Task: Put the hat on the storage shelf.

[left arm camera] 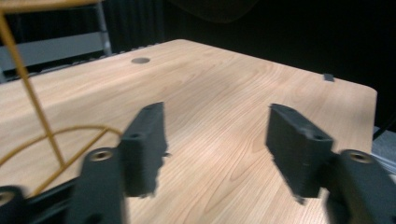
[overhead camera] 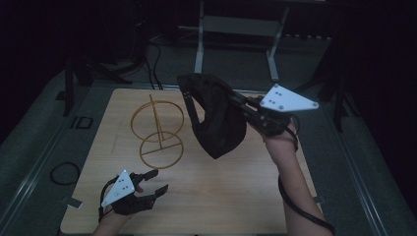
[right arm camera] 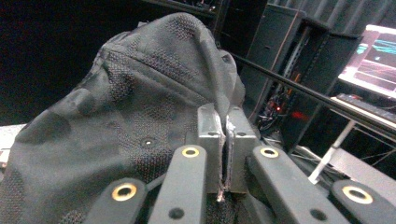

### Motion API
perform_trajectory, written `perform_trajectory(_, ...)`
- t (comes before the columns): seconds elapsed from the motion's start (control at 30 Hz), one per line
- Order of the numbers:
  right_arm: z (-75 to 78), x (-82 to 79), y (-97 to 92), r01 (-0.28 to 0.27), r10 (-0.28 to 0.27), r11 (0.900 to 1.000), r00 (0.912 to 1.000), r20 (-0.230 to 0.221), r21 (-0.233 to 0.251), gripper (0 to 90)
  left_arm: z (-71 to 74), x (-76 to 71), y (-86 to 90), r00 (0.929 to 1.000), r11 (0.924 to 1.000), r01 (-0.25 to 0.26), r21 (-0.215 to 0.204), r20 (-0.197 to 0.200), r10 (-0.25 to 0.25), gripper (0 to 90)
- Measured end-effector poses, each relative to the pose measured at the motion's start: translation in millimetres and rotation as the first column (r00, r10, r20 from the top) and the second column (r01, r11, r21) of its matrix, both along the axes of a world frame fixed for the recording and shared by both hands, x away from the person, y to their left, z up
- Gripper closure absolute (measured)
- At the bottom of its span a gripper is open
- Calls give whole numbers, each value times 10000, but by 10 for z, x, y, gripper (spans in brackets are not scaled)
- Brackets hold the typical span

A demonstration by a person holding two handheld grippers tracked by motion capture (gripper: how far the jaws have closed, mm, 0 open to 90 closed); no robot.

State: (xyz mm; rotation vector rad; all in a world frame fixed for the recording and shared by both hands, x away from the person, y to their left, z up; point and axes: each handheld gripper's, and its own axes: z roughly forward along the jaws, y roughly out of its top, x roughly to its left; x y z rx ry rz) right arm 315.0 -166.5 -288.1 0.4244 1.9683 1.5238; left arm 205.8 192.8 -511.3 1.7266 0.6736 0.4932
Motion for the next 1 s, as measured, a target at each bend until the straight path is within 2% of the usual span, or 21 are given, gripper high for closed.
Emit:
perform_trajectory(0.03,3,27,55,-18,18,10000,10000,-46,-27,873,0,0,0,10000,10000,0,0,0,0,329)
perform_trajectory(0.07,3,27,55,-18,18,10000,10000,-46,-27,873,-57,-10,28,9993,9996,-263,37,-276,263,329)
perform_trajectory(0.1,5,92,200,-102,101,9998,9999,-127,-143,873,-78,-14,41,9988,9994,-353,12,-331,353,166)
perform_trajectory(0.2,3,176,376,-91,86,9994,9999,-132,-340,874,-136,-45,83,9966,9966,-775,297,-269,783,29)
perform_trajectory(0.27,-2,248,486,-93,83,9990,9997,-227,-430,873,-170,-80,131,9948,9947,-989,285,-195,995,25)
perform_trajectory(0.37,-39,358,653,-31,2,9978,9990,-436,-666,873,-213,-111,202,9927,9931,-1164,105,-312,1167,25)
perform_trajectory(0.4,-39,358,653,-31,2,9978,9990,-436,-666,873,-213,-111,202,9927,9931,-1164,105,-312,1167,25)
perform_trajectory(0.47,-103,440,817,-130,67,9957,9976,-694,-914,872,-240,-138,254,9900,9902,-1393,-98,-230,1390,25)
perform_trajectory(0.53,-145,476,909,-225,137,9947,9961,-877,-1006,872,-246,-145,276,9881,9881,-1538,-100,-98,1537,25)
perform_trajectory(0.77,-213,542,1158,-633,462,9898,9901,-1326,-1278,871,-246,-137,309,9877,9877,-1559,-92,-147,1557,25)
perform_trajectory(1.0,-249,567,1383,-945,692,9798,9871,-1444,-1765,869,-264,-125,317,9883,9885,-1511,-100,-218,1509,25)
